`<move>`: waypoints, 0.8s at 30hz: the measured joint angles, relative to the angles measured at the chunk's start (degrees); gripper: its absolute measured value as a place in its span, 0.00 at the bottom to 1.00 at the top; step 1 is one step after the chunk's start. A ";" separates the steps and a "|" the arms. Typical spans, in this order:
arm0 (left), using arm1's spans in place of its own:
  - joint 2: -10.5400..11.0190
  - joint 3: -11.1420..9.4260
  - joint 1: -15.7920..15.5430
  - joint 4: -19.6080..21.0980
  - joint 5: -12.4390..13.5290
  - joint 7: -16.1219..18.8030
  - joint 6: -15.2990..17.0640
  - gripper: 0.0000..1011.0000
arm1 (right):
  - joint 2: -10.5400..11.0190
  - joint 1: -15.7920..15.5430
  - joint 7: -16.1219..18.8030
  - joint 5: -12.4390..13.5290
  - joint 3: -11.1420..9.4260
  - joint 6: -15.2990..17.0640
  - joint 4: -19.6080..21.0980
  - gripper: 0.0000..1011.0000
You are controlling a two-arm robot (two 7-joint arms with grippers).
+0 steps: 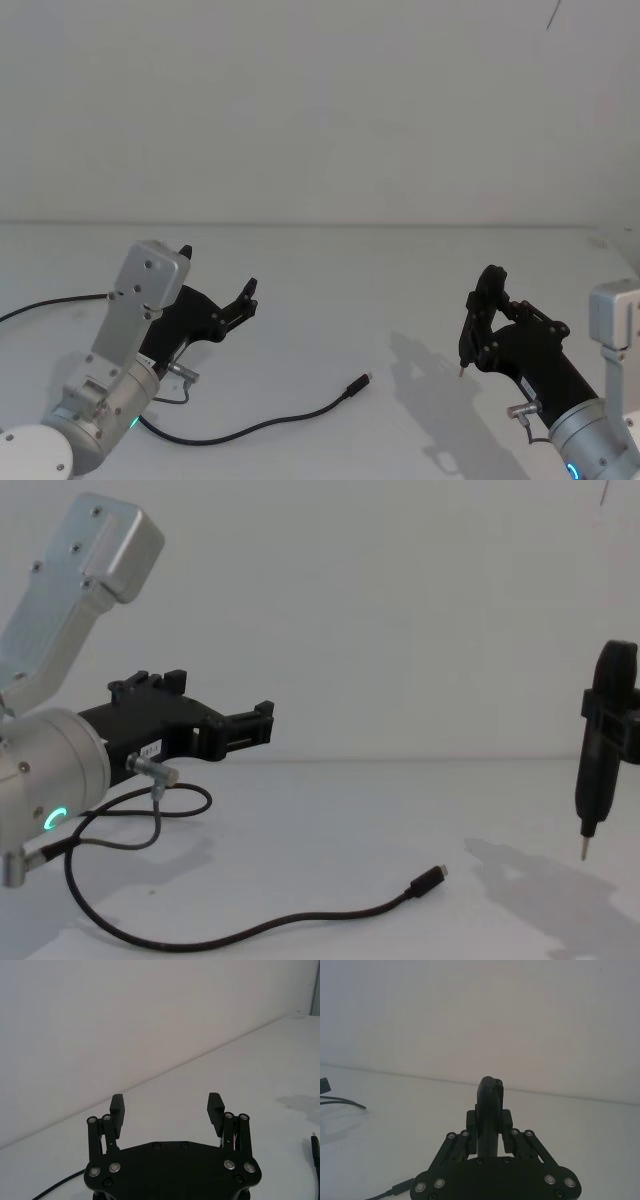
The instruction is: Pick up the data cable with the one hand.
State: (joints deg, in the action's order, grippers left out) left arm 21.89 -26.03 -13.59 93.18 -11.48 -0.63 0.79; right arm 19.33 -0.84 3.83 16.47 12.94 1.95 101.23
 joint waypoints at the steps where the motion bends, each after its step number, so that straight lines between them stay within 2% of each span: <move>1: 0.00 0.00 0.00 0.00 0.00 0.00 0.00 0.99 | 0.00 0.00 0.00 0.00 0.00 0.00 0.00 0.28; 24: 0.00 0.00 0.00 0.00 0.00 -0.01 0.01 0.99 | 0.00 0.00 0.00 0.00 0.00 0.00 0.00 0.28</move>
State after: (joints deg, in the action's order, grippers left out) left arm 21.89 -26.03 -13.59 93.17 -11.49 -0.64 0.80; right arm 19.33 -0.84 3.83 16.46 12.94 1.95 101.23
